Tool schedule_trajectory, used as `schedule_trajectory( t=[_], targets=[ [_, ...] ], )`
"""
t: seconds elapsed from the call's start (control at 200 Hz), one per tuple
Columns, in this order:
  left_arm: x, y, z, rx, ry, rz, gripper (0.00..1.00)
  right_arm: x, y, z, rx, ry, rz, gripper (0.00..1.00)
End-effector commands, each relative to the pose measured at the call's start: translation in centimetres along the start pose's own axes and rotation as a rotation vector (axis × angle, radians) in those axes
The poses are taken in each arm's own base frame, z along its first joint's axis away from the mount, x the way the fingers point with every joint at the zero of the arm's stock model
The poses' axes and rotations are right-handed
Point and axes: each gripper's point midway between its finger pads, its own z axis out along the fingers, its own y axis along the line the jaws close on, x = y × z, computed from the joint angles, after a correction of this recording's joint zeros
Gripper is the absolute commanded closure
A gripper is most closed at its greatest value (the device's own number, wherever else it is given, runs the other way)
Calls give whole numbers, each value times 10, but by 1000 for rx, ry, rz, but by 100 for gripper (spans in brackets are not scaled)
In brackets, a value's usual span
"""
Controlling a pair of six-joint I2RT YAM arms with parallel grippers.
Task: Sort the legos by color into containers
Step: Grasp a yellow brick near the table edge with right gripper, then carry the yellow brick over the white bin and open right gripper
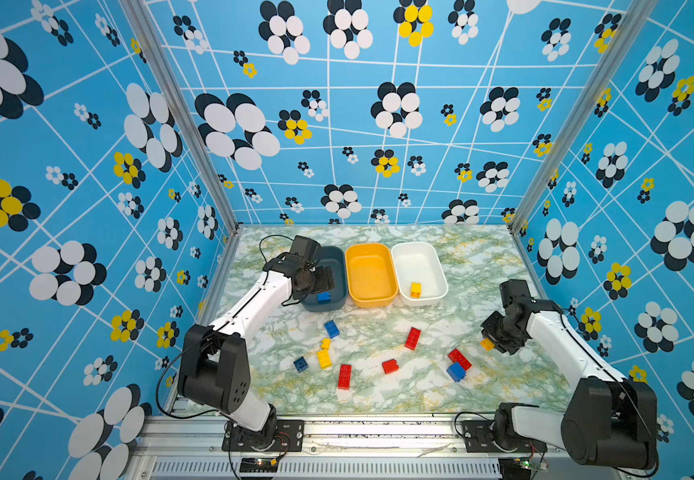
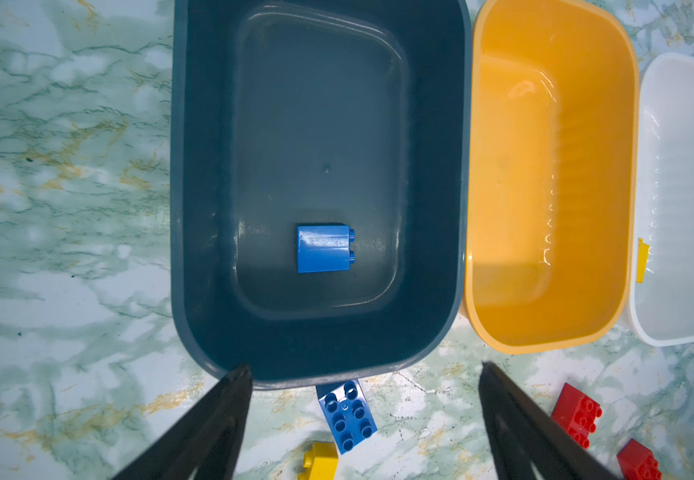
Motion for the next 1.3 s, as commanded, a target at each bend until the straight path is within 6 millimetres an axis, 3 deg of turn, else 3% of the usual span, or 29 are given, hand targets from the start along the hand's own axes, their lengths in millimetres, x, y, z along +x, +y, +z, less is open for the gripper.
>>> schedule_trajectory(
  t=[0.0,0.15,0.345,0.725,0.935,1.074,1.119,1.294],
  targets=[
    [0,-5,-8,28,-24,-12,12,-5,30,-13,-43,-8,-83,77],
    [6,-1,-10,25,-27,-22,13,-15,77,-29,-93,-38,-186,77],
    [17,3,-15,21,-30,-36,12,-11,143,-43,-144,-57,-357,77],
    [38,17,-27,-4,-38,-58,12,-18,248,-27,-189,-68,-545,76],
    [46,25,-33,-24,-43,-73,11,-28,276,-1,-153,-57,-603,76],
    [50,29,-37,-35,-44,-78,11,-34,283,13,-117,-52,-627,75],
    [51,30,-38,-39,-44,-81,11,-32,283,30,-91,-30,-634,75],
    [54,34,-40,-52,-41,-82,11,-34,286,43,-66,-21,-650,72]
  ],
)
